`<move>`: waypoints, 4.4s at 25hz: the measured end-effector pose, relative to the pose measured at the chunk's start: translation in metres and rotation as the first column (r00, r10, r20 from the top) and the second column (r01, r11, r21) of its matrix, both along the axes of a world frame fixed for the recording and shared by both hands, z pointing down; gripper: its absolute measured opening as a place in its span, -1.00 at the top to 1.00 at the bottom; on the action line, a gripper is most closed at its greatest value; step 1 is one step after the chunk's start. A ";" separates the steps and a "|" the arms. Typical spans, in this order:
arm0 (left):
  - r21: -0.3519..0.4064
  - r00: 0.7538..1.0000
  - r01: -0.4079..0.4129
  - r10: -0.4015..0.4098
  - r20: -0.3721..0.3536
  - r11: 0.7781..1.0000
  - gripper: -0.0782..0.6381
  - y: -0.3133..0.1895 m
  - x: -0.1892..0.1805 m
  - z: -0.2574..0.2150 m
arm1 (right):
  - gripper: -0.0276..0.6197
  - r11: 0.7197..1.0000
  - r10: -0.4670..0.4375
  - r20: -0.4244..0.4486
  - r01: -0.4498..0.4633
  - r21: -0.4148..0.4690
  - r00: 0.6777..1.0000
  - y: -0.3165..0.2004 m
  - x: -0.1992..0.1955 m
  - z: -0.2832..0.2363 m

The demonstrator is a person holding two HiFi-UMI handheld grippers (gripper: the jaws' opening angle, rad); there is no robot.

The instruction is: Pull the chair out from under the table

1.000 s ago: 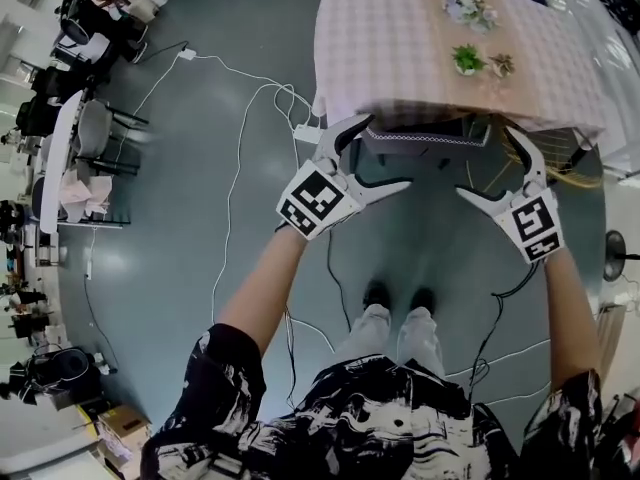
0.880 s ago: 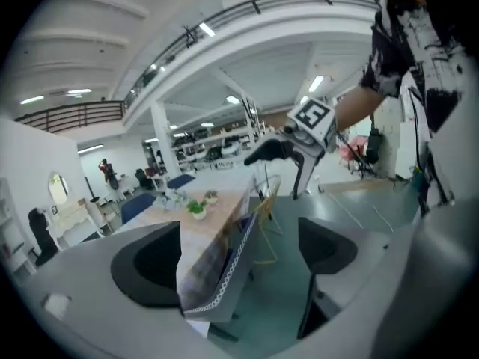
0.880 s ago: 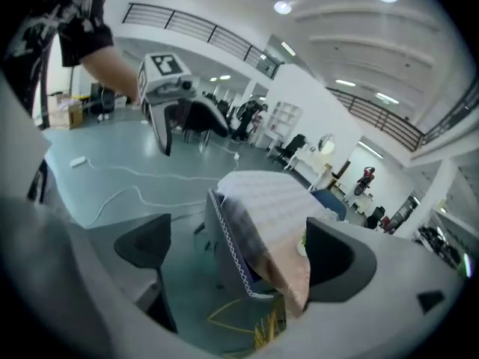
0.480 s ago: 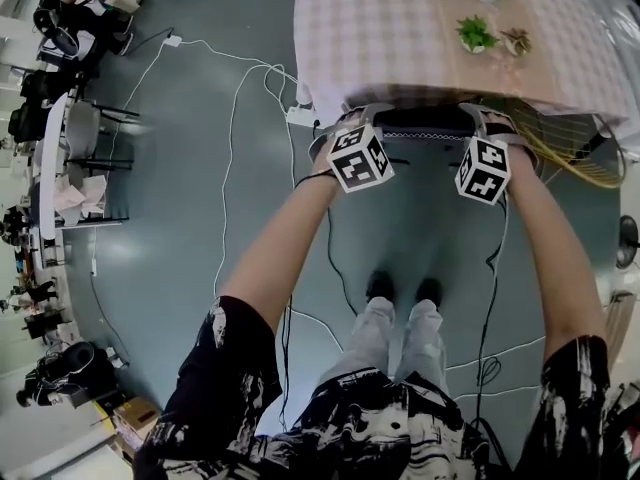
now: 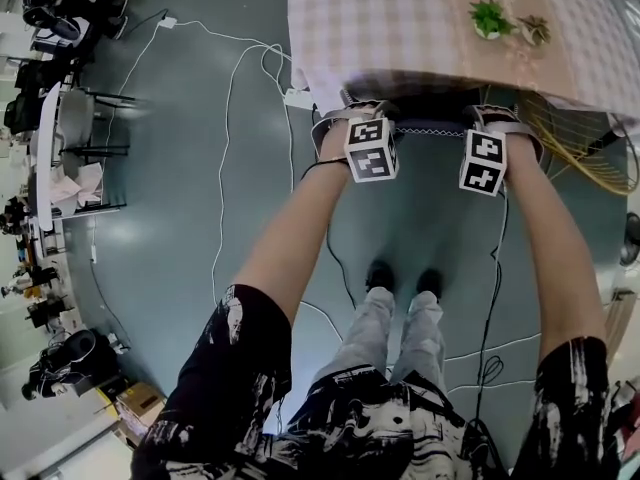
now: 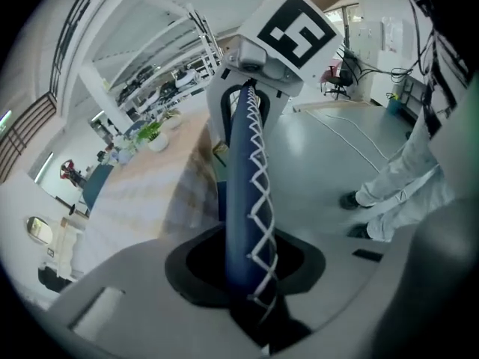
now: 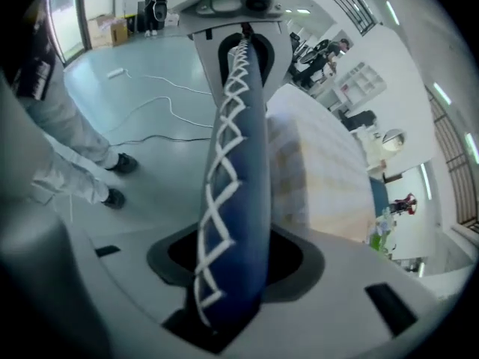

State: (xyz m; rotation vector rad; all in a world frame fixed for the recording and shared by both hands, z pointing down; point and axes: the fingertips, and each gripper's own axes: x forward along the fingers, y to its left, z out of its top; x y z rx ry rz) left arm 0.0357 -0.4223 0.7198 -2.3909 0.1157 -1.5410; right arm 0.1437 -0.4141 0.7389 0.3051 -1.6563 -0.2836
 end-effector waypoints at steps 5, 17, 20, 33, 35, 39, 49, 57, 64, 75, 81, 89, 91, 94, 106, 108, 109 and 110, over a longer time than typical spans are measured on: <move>0.024 0.999 -0.042 0.041 0.018 0.999 0.59 0.002 -0.002 0.001 | 0.46 0.995 0.002 0.019 0.000 -0.102 1.000 0.007 -0.004 -0.002; 0.029 0.999 -0.034 0.033 0.034 0.999 0.60 0.030 -0.006 0.001 | 0.50 0.995 0.018 0.020 -0.015 -0.103 1.000 0.037 -0.010 0.001; 0.019 0.998 -0.043 0.042 0.040 0.999 0.60 0.049 -0.009 0.000 | 0.50 0.993 0.019 0.025 -0.016 -0.120 0.999 0.057 -0.013 0.000; 0.003 0.998 -0.042 0.041 0.055 0.999 0.61 0.158 -0.020 -0.003 | 0.50 0.987 0.009 0.026 -0.005 -0.158 1.000 0.168 -0.023 -0.002; 0.001 0.998 -0.037 0.036 0.053 0.999 0.61 0.174 -0.021 -0.004 | 0.50 0.987 0.007 0.026 -0.003 -0.161 1.000 0.184 -0.024 -0.003; -0.001 0.998 -0.031 0.031 0.053 1.000 0.61 0.208 -0.025 -0.005 | 0.50 0.986 0.003 0.024 0.001 -0.165 1.000 0.218 -0.028 -0.004; -0.019 0.999 -0.015 0.016 0.052 1.000 0.60 0.287 -0.034 -0.007 | 0.50 0.983 -0.019 0.025 0.023 -0.183 1.000 0.296 -0.037 -0.005; -0.040 0.999 -0.014 0.016 0.049 0.999 0.61 0.337 -0.042 -0.011 | 0.50 0.979 -0.027 0.020 0.030 -0.203 0.999 0.346 -0.044 -0.009; -0.050 0.998 -0.023 0.025 0.054 0.998 0.60 0.372 -0.040 -0.010 | 0.50 0.974 -0.024 0.019 0.028 -0.223 1.000 0.382 -0.041 -0.008; -0.075 0.998 -0.030 0.034 0.052 0.997 0.60 0.424 -0.034 -0.010 | 0.50 0.970 -0.015 0.020 0.020 -0.244 1.000 0.436 -0.035 -0.007; -0.081 0.998 -0.016 0.021 0.051 0.997 0.60 0.446 -0.032 -0.012 | 0.50 0.967 -0.023 0.022 0.028 -0.254 0.999 0.459 -0.034 -0.008; -0.099 0.998 -0.031 0.037 0.057 0.995 0.60 0.479 -0.034 -0.010 | 0.50 0.963 -0.020 0.030 0.027 -0.267 0.999 0.492 -0.037 -0.007; -0.102 0.997 -0.035 0.041 0.061 0.994 0.60 0.482 -0.032 -0.009 | 0.50 0.965 -0.027 0.026 0.033 -0.260 0.999 0.494 -0.034 -0.006; -0.102 0.997 -0.034 0.041 0.060 0.994 0.60 0.484 -0.030 -0.009 | 0.50 0.967 -0.029 0.023 0.034 -0.252 0.999 0.494 -0.031 -0.006; -0.143 0.999 -0.014 0.020 0.041 0.990 0.52 0.486 -0.031 -0.010 | 0.40 0.979 -0.029 0.011 0.030 -0.201 1.000 0.492 -0.031 -0.006; -0.153 1.000 -0.006 0.008 0.013 0.988 0.42 0.487 -0.033 -0.012 | 0.14 0.969 -0.024 0.052 0.036 -0.244 0.998 0.500 -0.035 -0.010; -0.158 1.000 0.001 0.000 0.005 0.987 0.42 0.486 -0.036 -0.015 | 0.02 0.960 -0.021 0.082 0.043 -0.275 0.996 0.504 -0.036 -0.015; -0.167 1.000 0.010 -0.010 0.002 0.986 0.42 0.485 -0.041 -0.018 | 0.01 0.952 -0.022 0.112 0.056 -0.301 0.993 0.507 -0.037 -0.023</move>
